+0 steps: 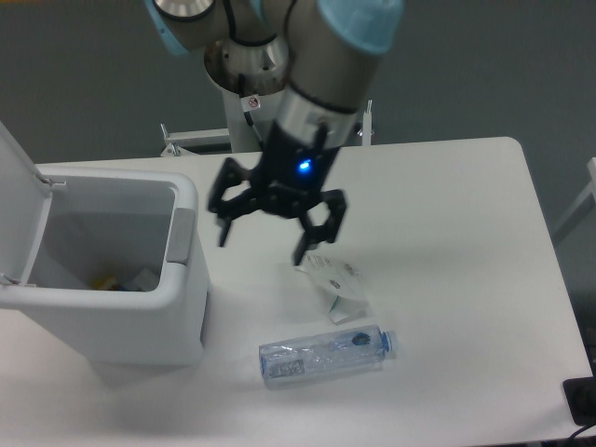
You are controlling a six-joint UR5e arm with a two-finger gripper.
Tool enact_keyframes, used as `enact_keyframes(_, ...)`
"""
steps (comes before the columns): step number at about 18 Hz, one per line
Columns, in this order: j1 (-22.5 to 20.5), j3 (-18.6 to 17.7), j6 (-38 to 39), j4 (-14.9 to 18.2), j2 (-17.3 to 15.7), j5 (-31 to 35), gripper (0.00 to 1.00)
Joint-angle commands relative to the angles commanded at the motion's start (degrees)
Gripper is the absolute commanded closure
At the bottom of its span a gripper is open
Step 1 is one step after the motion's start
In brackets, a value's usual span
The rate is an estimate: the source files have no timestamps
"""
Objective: Open the trash can
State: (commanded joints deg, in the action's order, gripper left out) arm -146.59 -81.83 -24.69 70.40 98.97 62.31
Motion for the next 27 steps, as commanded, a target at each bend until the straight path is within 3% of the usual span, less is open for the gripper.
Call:
enact_keyframes(3,-5.62,0.36,-4.37,-0.26,1.74,0.35,0.00)
enact_keyframes(6,-6.95,1.05,-11.22,0.17,3.59,9.83,0.00)
enact_keyframes(9,-9.06,1.76,-22.20,0.70,4.83,13.26,0.00)
enact_keyframes(12,-10.99,0.88,-36.26,0.97,6.76,21.61,0.00)
enact_keyframes(14,-13.97,0.88,-45.05,1.05,8.08,22.59,0.00)
enact_keyframes(20,-18.99,1.06,-62.03,5.79,11.24,26.90,0.00)
enact_keyframes(24,-19.18,1.76,-65.13,4.49,14.84,26.90,0.00)
enact_keyframes(27,-19.00,1.41,-65.74,0.37,16.61,26.99,0.00)
